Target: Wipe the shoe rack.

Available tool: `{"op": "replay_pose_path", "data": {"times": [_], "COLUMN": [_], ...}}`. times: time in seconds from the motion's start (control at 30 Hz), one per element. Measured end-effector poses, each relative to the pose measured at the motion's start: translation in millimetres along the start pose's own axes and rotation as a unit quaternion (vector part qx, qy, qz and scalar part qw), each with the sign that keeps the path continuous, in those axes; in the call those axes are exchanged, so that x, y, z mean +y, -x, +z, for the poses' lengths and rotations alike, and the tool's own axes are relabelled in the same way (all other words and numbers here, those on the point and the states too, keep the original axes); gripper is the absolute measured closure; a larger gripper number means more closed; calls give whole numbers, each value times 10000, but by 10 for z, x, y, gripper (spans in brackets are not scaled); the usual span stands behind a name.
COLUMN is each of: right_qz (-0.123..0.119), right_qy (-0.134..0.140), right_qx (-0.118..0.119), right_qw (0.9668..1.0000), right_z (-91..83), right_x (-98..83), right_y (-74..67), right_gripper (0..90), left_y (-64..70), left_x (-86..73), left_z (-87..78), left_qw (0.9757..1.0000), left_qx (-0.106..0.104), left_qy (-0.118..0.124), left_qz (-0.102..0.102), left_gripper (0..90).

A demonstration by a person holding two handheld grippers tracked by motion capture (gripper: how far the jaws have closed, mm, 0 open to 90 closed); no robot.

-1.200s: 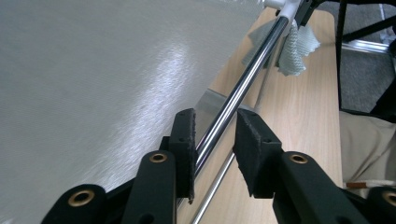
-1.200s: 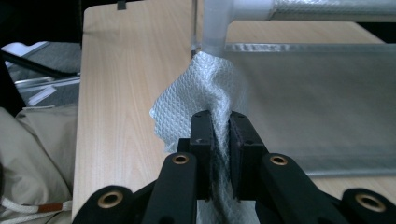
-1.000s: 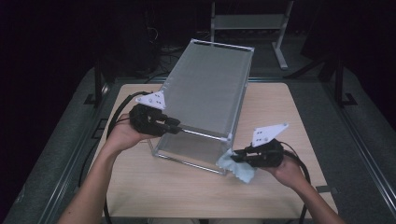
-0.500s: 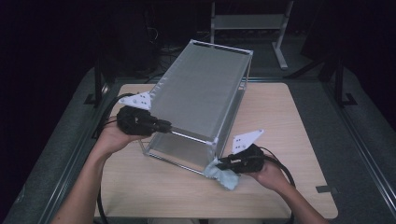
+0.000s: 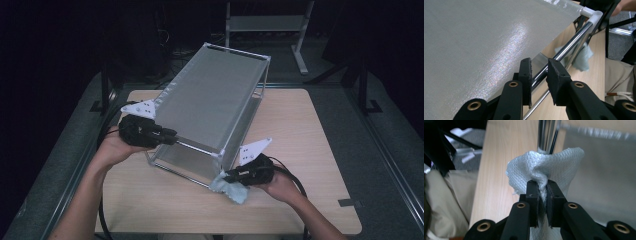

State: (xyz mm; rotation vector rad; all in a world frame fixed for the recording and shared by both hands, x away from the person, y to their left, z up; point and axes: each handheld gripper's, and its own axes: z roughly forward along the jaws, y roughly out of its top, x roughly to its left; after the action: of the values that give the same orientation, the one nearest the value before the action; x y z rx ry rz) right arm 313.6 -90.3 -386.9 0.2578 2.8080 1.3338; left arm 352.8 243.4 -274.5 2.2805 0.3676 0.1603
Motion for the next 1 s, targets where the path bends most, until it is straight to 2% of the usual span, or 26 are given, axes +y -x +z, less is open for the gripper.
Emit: {"op": "replay_pose_path", "data": {"times": [0.07, 0.13, 0.17, 0.23, 0.27, 0.33, 0.37, 0.5, 0.57, 0.67, 0.77, 0.83, 0.9, 1.0], "right_qz": [-68, -205, -157, -147, -173, -41, -88, -175, -249, -190, -136, -195, -195, -216], "right_qy": [137, 43, 15, -279, -303, -301, -305, -114, -156, -327, -321, -291, -123, -254], "right_qx": [-17, -74, -6, 60, 85, 209, 245, 233, 235, 330, 441, 439, 379, 377], "right_qw": [9999, 9998, 9999, 9995, 9994, 9993, 9992, 9995, 9993, 9987, 9984, 9984, 9990, 9987], "right_z": [-73, -53, 2, 194, 254, 373, 404, 334, 358, 556, 717, 700, 622, 644], "right_x": [92, 145, 138, 73, 39, -21, -10, 106, 147, 103, 61, 105, 160, 177], "right_y": [-9, -29, -35, -49, -46, -49, -46, -53, -64, -95, -101, -106, -101, -99], "right_gripper": [813, 815, 815, 815, 815, 815, 815, 815, 816, 814, 815, 816, 817, 817], "left_y": [7, 15, 22, 29, 34, 51, 55, 84, 101, 133, 146, 144, 150, 157], "left_x": [-13, -28, -36, -58, -67, -92, -98, -98, -91, -93, -118, -133, -137, -137], "left_z": [-13, -20, -28, -48, -63, -92, -103, -115, -112, -118, -150, -161, -160, -155], "left_qw": [10000, 10000, 10000, 10000, 10000, 9999, 9999, 9999, 9999, 9999, 9999, 9999, 9999, 9999], "left_qx": [32, 61, 59, 58, 76, 121, 125, 102, 61, -12, 22, 34, 44, 35], "left_qy": [-6, -27, -27, -22, -41, -34, -53, -79, -88, -79, -73, -53, -36, -28], "left_qz": [-13, 5, -9, -4, 6, 10, 16, 57, 85, 106, 105, 104, 116, 127], "left_gripper": [727, 705, 696, 688, 685, 681, 678, 680, 680, 680, 680, 679, 678, 677]}}
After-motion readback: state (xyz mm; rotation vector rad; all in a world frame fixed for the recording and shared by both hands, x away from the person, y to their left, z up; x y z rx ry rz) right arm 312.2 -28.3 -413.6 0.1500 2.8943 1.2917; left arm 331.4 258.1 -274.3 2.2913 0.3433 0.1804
